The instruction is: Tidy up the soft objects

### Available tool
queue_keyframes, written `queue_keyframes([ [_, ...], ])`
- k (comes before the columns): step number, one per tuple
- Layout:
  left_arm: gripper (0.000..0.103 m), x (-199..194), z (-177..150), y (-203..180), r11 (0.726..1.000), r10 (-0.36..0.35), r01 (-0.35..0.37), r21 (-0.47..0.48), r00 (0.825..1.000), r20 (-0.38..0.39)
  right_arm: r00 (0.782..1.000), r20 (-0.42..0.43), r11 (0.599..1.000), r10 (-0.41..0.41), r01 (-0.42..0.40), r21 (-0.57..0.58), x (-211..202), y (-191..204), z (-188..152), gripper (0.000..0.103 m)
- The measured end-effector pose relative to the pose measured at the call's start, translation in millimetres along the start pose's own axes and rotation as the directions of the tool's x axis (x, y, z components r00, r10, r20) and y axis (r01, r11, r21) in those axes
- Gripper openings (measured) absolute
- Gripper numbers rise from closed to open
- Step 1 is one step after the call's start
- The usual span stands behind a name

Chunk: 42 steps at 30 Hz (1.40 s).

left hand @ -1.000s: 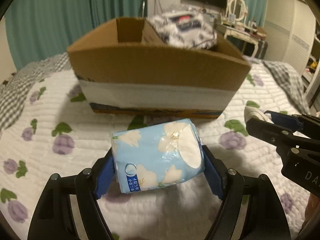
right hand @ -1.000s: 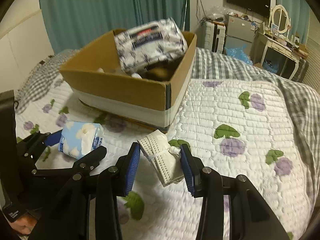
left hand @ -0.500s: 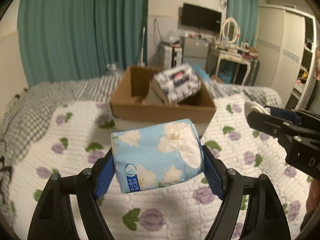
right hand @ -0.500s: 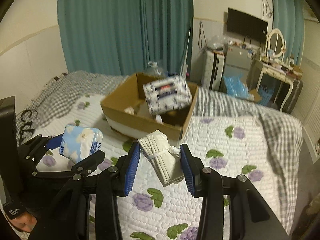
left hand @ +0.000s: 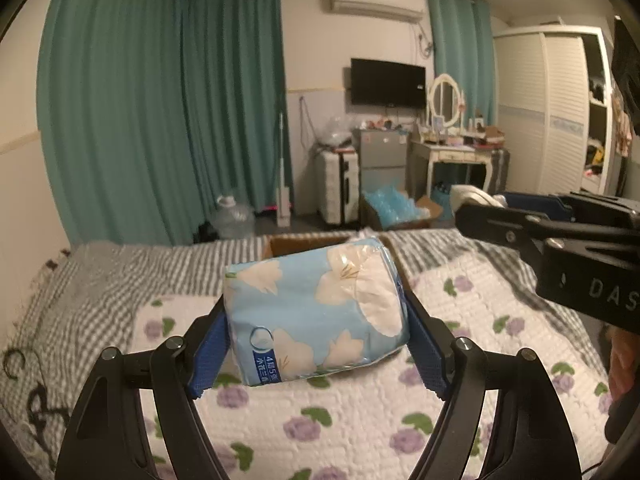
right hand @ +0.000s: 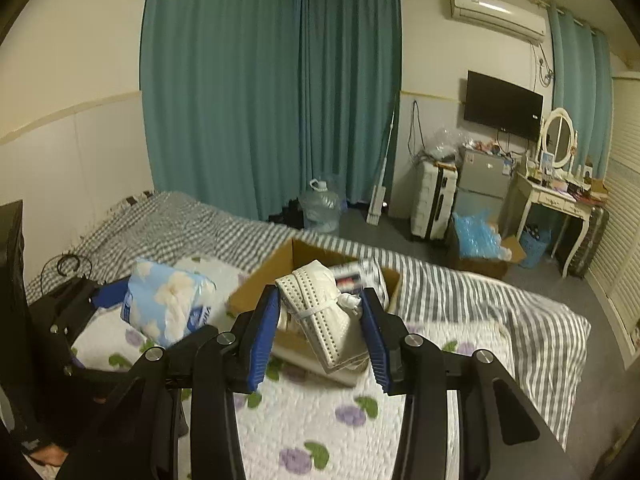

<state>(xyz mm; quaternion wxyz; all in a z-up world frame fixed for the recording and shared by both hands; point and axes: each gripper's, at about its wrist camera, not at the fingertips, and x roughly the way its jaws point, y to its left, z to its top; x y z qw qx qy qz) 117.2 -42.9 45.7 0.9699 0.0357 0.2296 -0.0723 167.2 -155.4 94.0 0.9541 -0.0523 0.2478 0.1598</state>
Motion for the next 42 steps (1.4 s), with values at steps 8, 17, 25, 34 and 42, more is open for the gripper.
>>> queue_keyframes([
  [8,0.078,69,25,9,0.999,0.045,-0.045,0.023,0.998,-0.035,0.999,-0.034,0.999,0.016,-0.015,0.029,68,-21,24,0.041],
  [17,0.078,157,14,11,0.999,0.047,-0.044,0.028,0.992,-0.12,0.987,-0.152,0.995,0.05,-0.035,0.098,167,-47,-4,0.041],
  [25,0.078,197,-7,12,0.998,0.047,-0.042,0.037,0.984,-0.173,0.969,-0.213,0.982,0.122,-0.086,0.17,213,-68,-38,0.041],
  [34,0.08,209,-12,18,0.998,0.061,-0.058,0.023,0.979,-0.196,0.975,-0.193,0.979,0.107,-0.069,0.194,215,-74,-35,0.071],
  [42,0.094,194,0,16,0.996,0.088,-0.084,0.029,0.979,-0.186,0.991,-0.123,0.978,0.046,-0.02,0.208,179,-77,-15,0.082],
])
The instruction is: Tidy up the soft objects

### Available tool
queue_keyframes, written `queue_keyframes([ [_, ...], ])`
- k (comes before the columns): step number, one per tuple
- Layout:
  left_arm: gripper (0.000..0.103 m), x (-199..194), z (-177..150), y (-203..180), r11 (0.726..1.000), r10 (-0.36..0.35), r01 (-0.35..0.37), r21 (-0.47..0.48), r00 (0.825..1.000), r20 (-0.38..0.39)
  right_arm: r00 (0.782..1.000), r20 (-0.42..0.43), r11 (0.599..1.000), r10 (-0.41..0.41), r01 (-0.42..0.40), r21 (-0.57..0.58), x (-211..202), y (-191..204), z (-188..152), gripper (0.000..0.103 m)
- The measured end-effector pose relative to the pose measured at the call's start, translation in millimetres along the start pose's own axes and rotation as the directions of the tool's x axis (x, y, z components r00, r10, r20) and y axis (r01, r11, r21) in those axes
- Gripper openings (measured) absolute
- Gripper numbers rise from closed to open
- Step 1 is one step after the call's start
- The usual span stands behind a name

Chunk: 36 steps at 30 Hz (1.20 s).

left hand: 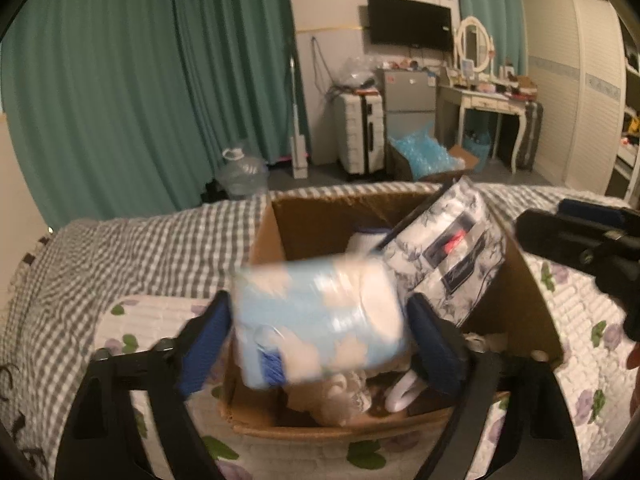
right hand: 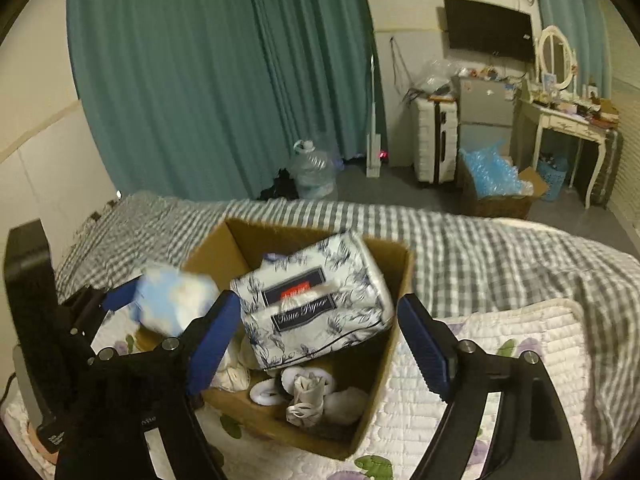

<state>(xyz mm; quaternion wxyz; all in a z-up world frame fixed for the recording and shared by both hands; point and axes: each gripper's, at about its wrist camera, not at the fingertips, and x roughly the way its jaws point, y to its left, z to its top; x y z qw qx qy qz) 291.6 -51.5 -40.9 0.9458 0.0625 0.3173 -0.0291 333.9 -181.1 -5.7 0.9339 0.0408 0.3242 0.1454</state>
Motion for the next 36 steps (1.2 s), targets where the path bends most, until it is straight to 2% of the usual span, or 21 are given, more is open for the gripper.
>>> queue_keyframes([
  [7,0.095,-45,23,1,1.0,0.028,-0.029,0.007,0.997,0.075,0.996,0.086,1.0,-0.026,0.025,0.01,-61,6,18,0.084],
  [12,0.095,-110,38,7,0.999,0.05,-0.052,0.007,0.979,0.2,0.985,0.166,0.999,-0.044,0.045,-0.003,-124,19,33,0.086],
  [15,0.102,-158,51,14,0.997,0.069,-0.078,0.02,0.953,0.296,0.973,0.223,0.998,-0.057,0.062,-0.018,-163,30,41,0.097],
  [18,0.103,-208,60,24,0.996,0.08,-0.088,0.001,0.918,0.389,0.952,0.294,0.994,-0.083,0.098,-0.038,-205,46,48,0.103],
  [21,0.103,-241,67,38,0.998,0.059,-0.052,-0.028,0.905,0.422,0.927,0.366,0.992,-0.086,0.113,-0.053,-249,63,53,0.103],
  [23,0.103,-264,67,48,0.998,0.057,-0.037,-0.052,0.886,0.459,0.907,0.415,0.991,-0.078,0.116,-0.068,-275,73,53,0.103],
  [27,0.103,-299,55,57,0.995,0.094,-0.055,-0.088,0.843,0.53,0.866,0.496,0.99,-0.065,0.12,-0.079,-317,88,44,0.103],
  [28,0.103,-308,48,60,0.994,0.095,-0.049,-0.097,0.831,0.548,0.85,0.523,0.988,-0.061,0.125,-0.088,-327,94,39,0.103],
  [33,0.103,-321,26,61,0.995,0.089,-0.045,-0.089,0.808,0.583,0.82,0.569,0.982,-0.062,0.151,-0.11,-342,114,14,0.103],
  [36,0.103,-322,11,63,0.995,0.086,-0.044,-0.084,0.798,0.597,0.824,0.565,0.984,-0.047,0.135,-0.115,-332,118,-4,0.103],
])
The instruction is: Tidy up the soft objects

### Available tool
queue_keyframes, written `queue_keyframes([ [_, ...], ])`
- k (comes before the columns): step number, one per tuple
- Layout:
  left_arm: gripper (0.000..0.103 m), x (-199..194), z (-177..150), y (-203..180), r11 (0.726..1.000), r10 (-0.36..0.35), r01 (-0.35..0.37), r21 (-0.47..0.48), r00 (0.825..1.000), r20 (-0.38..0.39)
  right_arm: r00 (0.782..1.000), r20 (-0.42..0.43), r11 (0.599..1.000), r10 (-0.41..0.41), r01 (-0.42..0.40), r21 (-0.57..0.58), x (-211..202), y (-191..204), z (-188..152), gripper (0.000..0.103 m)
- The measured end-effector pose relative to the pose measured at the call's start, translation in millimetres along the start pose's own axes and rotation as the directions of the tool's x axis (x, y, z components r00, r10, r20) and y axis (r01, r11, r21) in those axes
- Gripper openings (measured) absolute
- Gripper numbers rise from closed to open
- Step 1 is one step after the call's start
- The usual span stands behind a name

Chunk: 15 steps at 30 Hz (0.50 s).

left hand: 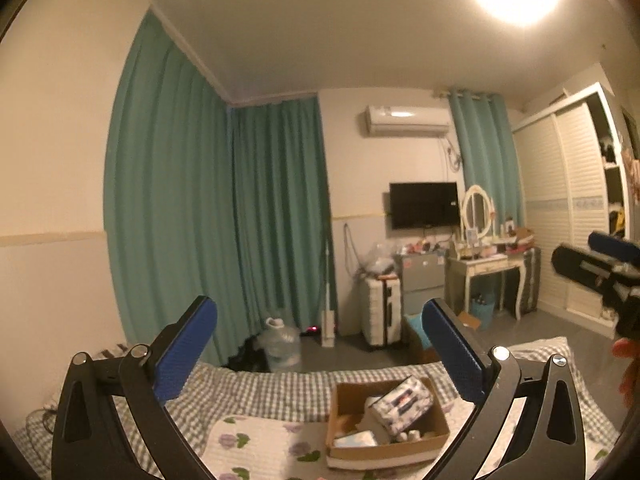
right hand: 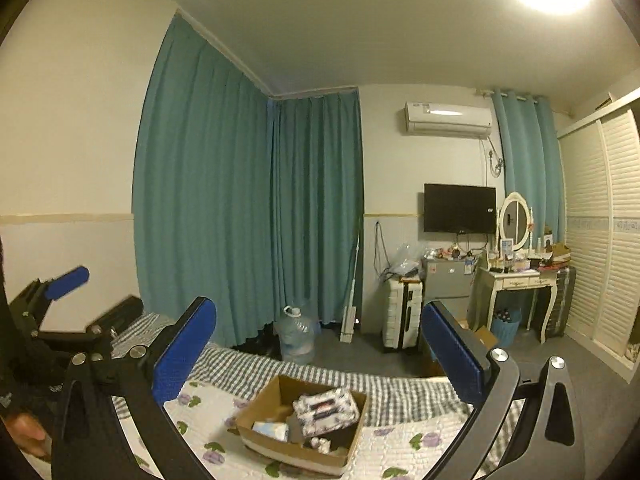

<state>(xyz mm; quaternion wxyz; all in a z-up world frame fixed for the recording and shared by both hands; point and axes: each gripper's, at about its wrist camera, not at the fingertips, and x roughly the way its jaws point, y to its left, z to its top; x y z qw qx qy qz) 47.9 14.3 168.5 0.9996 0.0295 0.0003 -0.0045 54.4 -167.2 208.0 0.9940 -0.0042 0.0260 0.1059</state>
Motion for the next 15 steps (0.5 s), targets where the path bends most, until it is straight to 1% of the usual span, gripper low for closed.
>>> queue_keyframes([
  [3,0.103,-1,-22,3,1.0,-0.003,0.003,-0.009,1.0,0.007,1.0,-0.022,0.999,-0.009,0.01,0.031,6,-1,-31,0.103],
  [5,0.103,5,-46,4,1.0,0.005,-0.006,-0.022,1.0,-0.007,0.999,-0.043,0.999,-0.011,0.013,0.05,14,-6,-54,0.103],
  [6,0.103,8,-56,5,0.999,0.015,-0.016,-0.028,1.0,-0.02,0.998,-0.055,0.998,-0.021,0.024,0.058,19,-9,-66,0.103],
  [9,0.103,28,-97,3,0.999,0.025,-0.029,-0.034,0.995,-0.1,0.993,-0.116,0.995,-0.026,0.037,0.093,35,-19,-111,0.103],
  [11,0.103,32,-122,-1,0.999,0.024,-0.027,-0.022,0.992,-0.125,0.988,-0.149,0.994,-0.027,0.043,0.1,43,-24,-135,0.103],
  [12,0.103,33,-135,-4,0.999,0.03,-0.031,-0.008,0.991,-0.132,0.987,-0.154,0.994,-0.037,0.051,0.092,46,-25,-143,0.103],
  [13,0.103,34,-142,-6,0.999,0.033,-0.033,0.003,0.99,-0.14,0.985,-0.164,0.995,-0.057,0.07,0.077,49,-26,-155,0.103],
  [15,0.103,38,-157,-9,0.999,0.038,-0.036,0.015,0.984,-0.173,0.984,-0.167,0.994,-0.067,0.08,0.071,53,-27,-165,0.103],
])
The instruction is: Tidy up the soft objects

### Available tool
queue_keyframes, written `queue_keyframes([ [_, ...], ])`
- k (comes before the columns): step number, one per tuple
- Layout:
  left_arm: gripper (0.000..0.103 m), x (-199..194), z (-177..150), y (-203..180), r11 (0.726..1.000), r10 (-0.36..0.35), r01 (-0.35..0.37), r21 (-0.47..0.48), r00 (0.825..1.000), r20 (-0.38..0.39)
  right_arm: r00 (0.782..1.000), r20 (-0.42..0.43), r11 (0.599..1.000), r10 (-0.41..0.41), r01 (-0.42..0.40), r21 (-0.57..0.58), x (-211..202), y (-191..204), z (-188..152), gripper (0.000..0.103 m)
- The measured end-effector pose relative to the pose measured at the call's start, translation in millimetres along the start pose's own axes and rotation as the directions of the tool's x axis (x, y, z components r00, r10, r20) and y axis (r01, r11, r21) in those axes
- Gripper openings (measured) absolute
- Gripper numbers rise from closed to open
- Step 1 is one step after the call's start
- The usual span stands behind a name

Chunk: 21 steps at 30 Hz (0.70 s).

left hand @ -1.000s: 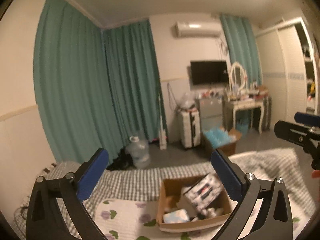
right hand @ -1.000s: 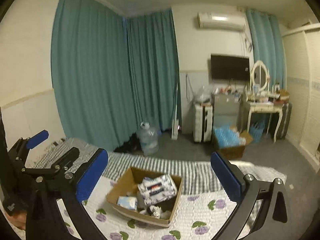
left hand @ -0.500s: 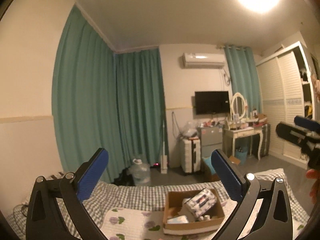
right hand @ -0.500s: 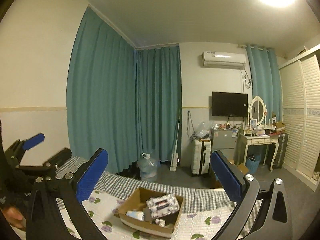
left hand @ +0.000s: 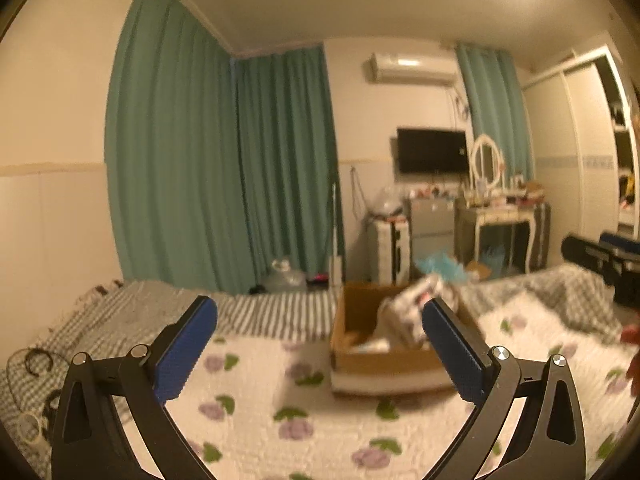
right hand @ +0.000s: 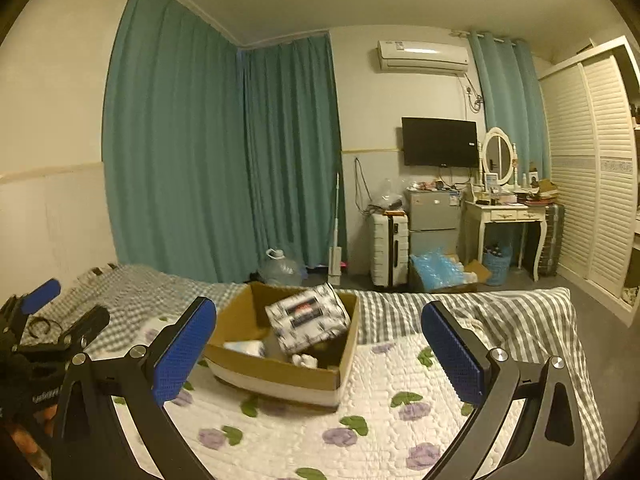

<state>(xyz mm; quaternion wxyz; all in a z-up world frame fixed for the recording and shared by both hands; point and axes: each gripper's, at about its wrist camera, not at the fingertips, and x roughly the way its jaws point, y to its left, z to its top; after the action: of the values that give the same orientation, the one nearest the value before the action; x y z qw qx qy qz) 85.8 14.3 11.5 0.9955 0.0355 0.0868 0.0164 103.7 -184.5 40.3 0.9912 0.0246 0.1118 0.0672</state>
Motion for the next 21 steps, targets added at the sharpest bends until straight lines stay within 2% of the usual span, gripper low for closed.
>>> queue_keyframes([
  [3,0.103,-1,-11,3,1.0,-0.025,0.024,-0.017,0.999,-0.033,1.0,0.008,1.0,0.01,-0.01,0.0,4,-1,-11,0.103],
  [7,0.103,-5,-13,8,0.999,-0.016,0.015,-0.028,0.999,-0.044,1.0,-0.009,0.999,-0.005,0.004,-0.039,7,5,-20,0.103],
  [21,0.103,-1,-19,9,0.999,-0.034,0.031,-0.041,0.997,-0.074,0.998,-0.066,0.999,-0.011,0.009,-0.038,16,11,-29,0.103],
])
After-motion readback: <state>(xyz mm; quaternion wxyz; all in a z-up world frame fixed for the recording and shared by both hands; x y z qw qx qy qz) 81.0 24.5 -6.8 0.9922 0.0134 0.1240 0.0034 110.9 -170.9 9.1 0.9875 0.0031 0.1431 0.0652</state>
